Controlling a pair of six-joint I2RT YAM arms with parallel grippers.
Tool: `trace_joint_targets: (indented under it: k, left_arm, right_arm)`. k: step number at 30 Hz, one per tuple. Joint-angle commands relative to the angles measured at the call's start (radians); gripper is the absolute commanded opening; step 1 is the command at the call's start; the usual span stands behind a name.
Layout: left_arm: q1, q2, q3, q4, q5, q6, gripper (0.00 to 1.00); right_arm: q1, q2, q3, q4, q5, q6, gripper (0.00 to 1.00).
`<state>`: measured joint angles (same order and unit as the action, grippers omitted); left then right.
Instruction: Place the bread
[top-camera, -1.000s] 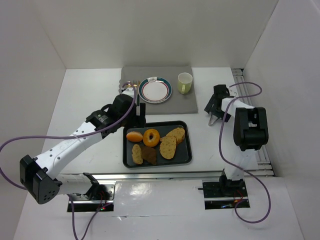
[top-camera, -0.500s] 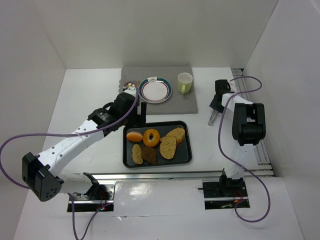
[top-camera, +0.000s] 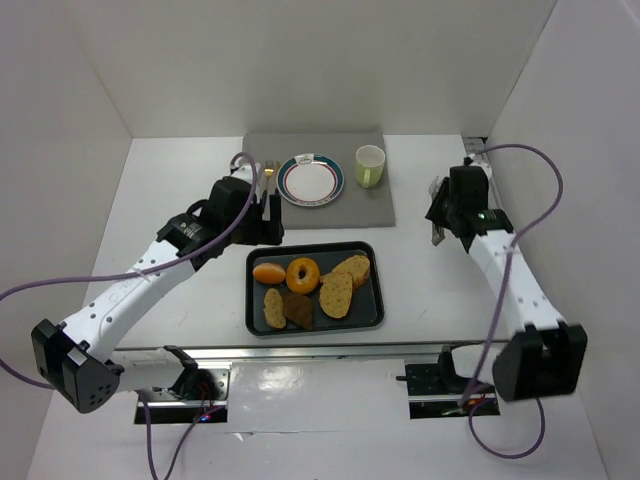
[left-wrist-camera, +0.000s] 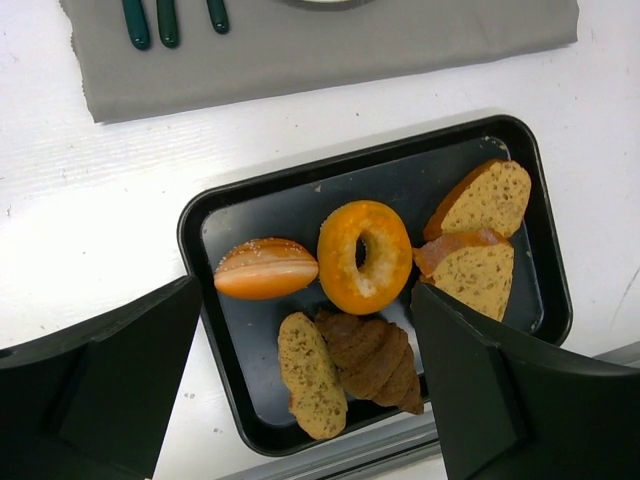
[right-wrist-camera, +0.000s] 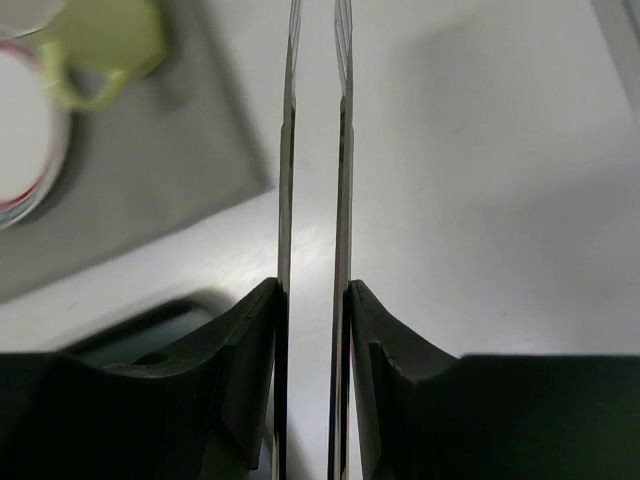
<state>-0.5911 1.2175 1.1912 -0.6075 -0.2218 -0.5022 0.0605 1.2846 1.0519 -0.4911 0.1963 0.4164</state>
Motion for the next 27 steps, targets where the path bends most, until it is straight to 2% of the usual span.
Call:
trace_joint_targets:
  k: [1, 4, 6, 10, 12, 13, 17, 21, 27]
  left_arm:
    - [0.049, 0.017, 0.070, -0.007, 0.081, 0.010, 1.00]
    - [0.082, 0.033, 0.070, 0.003, 0.188, 0.036, 1.00]
    - [0.091, 0.033, 0.059, 0.014, 0.197, 0.036, 1.00]
    - [0.154, 0.043, 0.079, -0.024, 0.144, 0.016, 1.00]
    - [0.222, 0.053, 0.102, -0.064, 0.144, 0.007, 1.00]
    - [0.246, 0.053, 0.102, -0.064, 0.163, -0.002, 1.00]
    - [0.333, 0.013, 0.111, -0.077, 0.226, 0.007, 1.00]
    - [0.367, -0.030, 0.111, -0.077, 0.237, 0.016, 1.00]
    - [0.408, -0.073, 0.078, -0.077, 0.257, 0.034, 1.00]
  right_arm:
    - [0.054, -0.174, -0.015, -0.188, -0.110, -0.037, 0.40]
    - [0.109, -0.277, -0.024, -0.291, -0.254, -0.073, 0.41]
    - [0.154, -0.301, 0.011, -0.340, -0.334, -0.073, 0.41]
    - [0.321, -0.288, 0.036, -0.380, -0.440, -0.019, 0.43]
    - [0.468, -0.249, 0.048, -0.365, -0.411, 0.011, 0.46]
    - [0.581, -0.232, 0.060, -0.351, -0.385, 0.037, 0.46]
    - [0.818, -0.121, 0.120, -0.342, -0.261, 0.047, 0.49]
    - [0.895, 0.016, 0.207, -0.331, -0.216, -0.013, 0.50]
    - [0.886, 0.168, 0.339, -0.299, -0.228, -0.160, 0.53]
